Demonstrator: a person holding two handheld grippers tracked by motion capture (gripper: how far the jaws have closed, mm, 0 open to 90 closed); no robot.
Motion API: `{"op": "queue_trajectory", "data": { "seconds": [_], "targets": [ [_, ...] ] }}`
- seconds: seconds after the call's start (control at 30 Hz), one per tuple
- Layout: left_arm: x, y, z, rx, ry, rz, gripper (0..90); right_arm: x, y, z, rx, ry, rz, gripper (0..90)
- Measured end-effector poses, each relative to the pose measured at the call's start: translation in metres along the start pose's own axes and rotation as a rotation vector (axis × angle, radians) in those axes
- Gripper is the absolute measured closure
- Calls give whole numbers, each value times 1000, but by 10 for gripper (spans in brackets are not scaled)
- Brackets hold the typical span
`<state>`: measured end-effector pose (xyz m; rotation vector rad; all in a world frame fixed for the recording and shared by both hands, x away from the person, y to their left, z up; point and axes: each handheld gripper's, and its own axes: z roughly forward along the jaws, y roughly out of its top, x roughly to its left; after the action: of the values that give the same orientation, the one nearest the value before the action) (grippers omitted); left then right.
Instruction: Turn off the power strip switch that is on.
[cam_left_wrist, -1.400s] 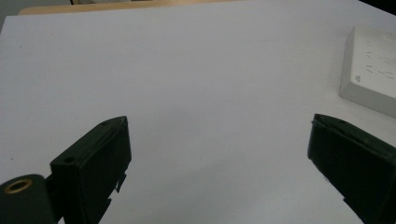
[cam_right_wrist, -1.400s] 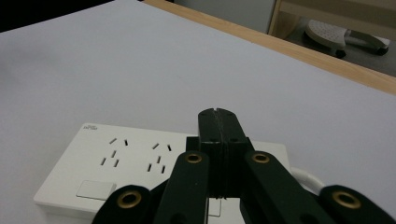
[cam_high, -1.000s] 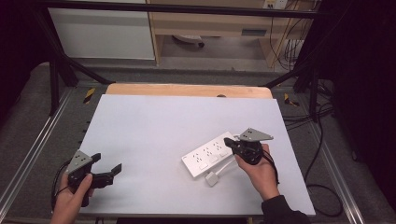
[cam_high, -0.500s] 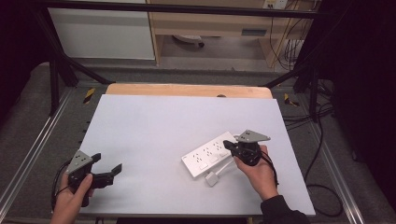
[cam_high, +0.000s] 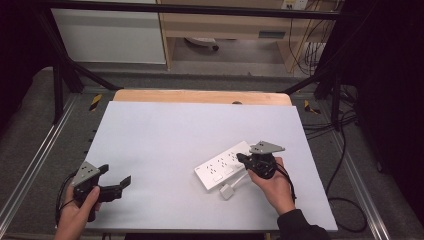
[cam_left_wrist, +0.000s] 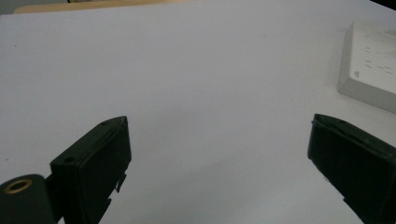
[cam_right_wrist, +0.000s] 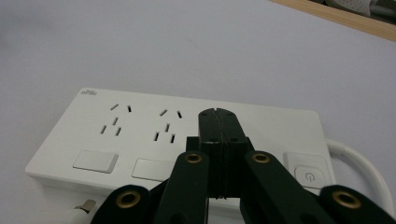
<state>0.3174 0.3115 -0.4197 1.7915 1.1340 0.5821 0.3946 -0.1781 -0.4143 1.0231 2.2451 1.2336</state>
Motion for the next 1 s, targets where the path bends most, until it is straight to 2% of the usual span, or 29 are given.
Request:
{"op": "queue_trajectory", "data": {
  "seconds": [1.0],
  "targets": [
    [-1,0,1,7,-4,7,61,6,-7,9,34,4,-12,898]
  ]
}}
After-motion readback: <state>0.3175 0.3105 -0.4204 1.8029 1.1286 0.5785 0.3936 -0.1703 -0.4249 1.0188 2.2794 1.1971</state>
